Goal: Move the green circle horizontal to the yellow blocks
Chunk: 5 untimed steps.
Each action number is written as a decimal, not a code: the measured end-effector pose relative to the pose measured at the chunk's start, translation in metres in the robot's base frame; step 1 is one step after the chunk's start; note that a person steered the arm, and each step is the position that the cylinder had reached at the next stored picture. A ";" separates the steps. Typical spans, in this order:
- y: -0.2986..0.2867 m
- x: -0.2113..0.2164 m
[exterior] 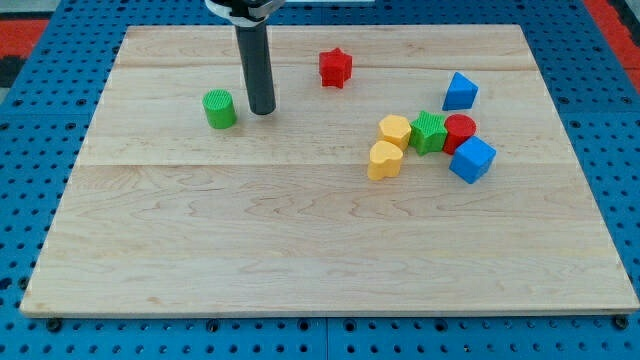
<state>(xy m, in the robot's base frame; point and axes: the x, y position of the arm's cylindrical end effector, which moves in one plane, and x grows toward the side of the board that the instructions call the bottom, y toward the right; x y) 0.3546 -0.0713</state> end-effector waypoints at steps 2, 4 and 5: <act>-0.002 0.000; -0.054 -0.029; -0.088 -0.004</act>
